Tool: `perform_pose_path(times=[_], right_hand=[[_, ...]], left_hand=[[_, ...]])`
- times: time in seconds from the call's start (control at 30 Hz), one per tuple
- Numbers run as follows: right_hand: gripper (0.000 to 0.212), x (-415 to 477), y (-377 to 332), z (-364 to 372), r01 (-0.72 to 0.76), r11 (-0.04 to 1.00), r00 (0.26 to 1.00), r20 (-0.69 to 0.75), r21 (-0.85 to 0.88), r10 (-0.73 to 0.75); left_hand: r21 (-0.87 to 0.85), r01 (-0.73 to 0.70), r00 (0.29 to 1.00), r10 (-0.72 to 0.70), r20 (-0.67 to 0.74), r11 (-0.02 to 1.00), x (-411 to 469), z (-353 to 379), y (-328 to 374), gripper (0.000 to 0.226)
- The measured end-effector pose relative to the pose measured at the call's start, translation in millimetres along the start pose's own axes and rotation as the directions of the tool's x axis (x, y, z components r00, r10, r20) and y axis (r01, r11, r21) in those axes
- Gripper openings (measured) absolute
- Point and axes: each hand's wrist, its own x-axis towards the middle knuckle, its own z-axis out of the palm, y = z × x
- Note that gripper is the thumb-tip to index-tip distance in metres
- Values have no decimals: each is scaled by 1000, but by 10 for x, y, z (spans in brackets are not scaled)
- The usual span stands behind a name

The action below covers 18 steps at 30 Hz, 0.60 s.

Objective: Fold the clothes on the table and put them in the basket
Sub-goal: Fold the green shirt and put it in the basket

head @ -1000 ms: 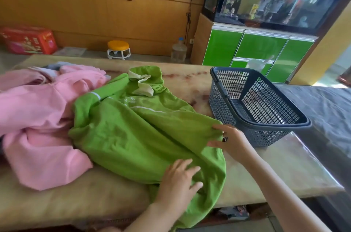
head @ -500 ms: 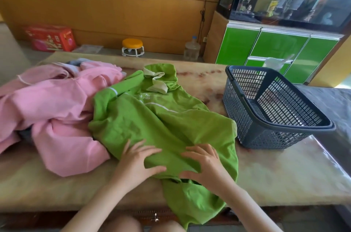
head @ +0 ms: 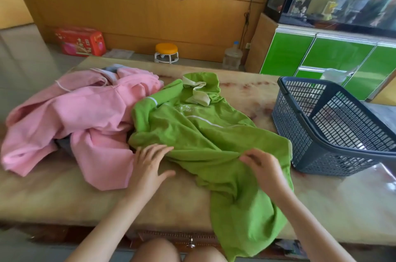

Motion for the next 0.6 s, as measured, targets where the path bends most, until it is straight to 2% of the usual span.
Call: perform_pose_path(times=[0.07, 0.17, 0.27, 0.33, 0.4, 0.43, 0.5, 0.53, 0.6], right_hand=[[3, 89, 16, -62, -32, 999, 997, -78, -24, 30], [15, 118, -2, -36, -34, 974, 995, -94, -224, 13], [29, 19, -74, 84, 188, 941, 971, -93, -281, -221], [30, -92, -150, 187, 382, 878, 918, 11, -288, -396], [33, -162, -136, 324, 496, 791, 867, 157, -359, -473], [40, -174, -114, 388, 503, 767, 864, 235, -398, -445], [57, -145, -62, 457, 426, 800, 894, 335, -423, -298], [61, -109, -38, 467, 367, 835, 908, 352, -411, -226], [63, -36, 2, 479, 323, 848, 918, 355, -420, -174]], left_hand=[[-58, -4, 998, 1, -60, 998, 113, -22, 27, 62], [-125, -12, 993, -3, -114, 992, 150, -27, 109, 48], [-197, -57, 998, 58, -5, 979, 70, 67, 89, 38], [-208, -60, 989, 86, 119, 976, 54, 144, 57, 46], [-205, 2, 962, 54, 268, 979, 94, 191, 61, 56], [-183, 24, 941, 40, 337, 983, 134, 209, 66, 60], [-106, 9, 902, 38, 430, 994, 243, 245, 94, 66], [-76, -6, 886, 41, 462, 997, 298, 264, 111, 69], [-63, -15, 858, 45, 511, 998, 383, 297, 135, 73]])
